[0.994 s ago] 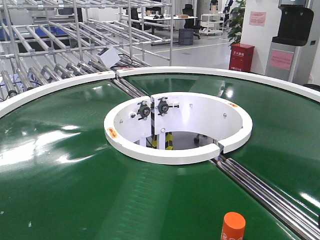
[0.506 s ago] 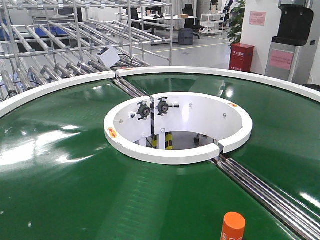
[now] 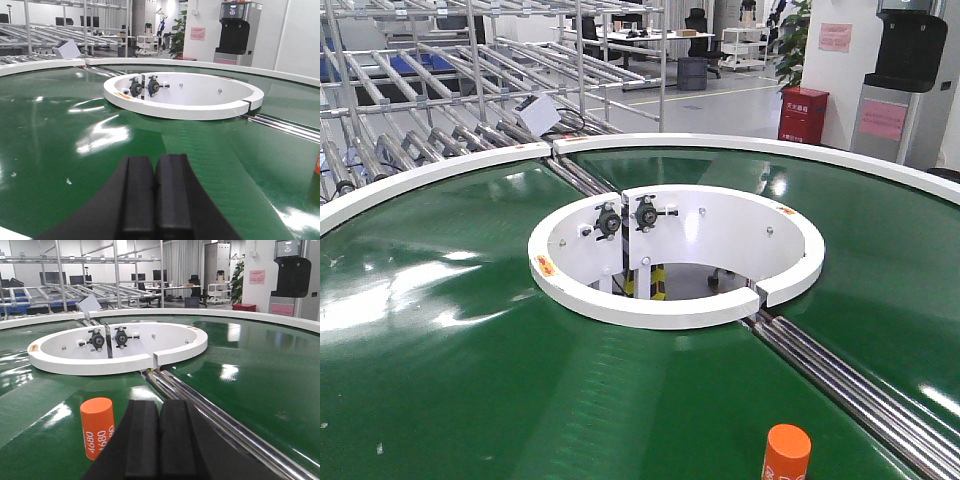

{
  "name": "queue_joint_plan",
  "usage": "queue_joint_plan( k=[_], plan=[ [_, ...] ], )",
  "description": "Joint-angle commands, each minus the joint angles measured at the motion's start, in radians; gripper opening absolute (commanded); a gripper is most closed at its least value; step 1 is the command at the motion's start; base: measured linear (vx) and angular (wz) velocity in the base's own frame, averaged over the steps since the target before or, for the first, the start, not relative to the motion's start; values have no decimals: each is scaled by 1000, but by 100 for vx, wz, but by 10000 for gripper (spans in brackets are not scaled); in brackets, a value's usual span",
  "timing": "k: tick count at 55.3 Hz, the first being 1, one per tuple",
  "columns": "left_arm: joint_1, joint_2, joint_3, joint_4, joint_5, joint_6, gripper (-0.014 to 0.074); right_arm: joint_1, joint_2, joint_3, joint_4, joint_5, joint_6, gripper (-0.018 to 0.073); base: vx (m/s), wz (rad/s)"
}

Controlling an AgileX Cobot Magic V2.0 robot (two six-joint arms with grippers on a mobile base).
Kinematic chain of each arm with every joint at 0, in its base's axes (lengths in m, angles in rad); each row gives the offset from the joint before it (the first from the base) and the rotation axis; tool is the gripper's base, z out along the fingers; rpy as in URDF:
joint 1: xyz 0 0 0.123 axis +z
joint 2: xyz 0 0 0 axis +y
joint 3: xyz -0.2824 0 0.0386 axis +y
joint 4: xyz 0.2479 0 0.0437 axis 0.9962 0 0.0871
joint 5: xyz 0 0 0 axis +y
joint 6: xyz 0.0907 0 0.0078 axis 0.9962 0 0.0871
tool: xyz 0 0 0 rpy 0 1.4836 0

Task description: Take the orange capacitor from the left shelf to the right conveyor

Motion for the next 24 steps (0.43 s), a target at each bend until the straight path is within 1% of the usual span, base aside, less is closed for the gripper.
queue_joint_plan(
  k=[1, 24],
  plan=[
    [-8, -4, -30, -5, -81, -6, -6, -5, -7, 12, 0, -83, -17, -12, 0, 0],
    [-8, -4, -30, -5, -81, -6, -6, -5, -7, 12, 0, -83, -17, -12, 0, 0]
  ],
)
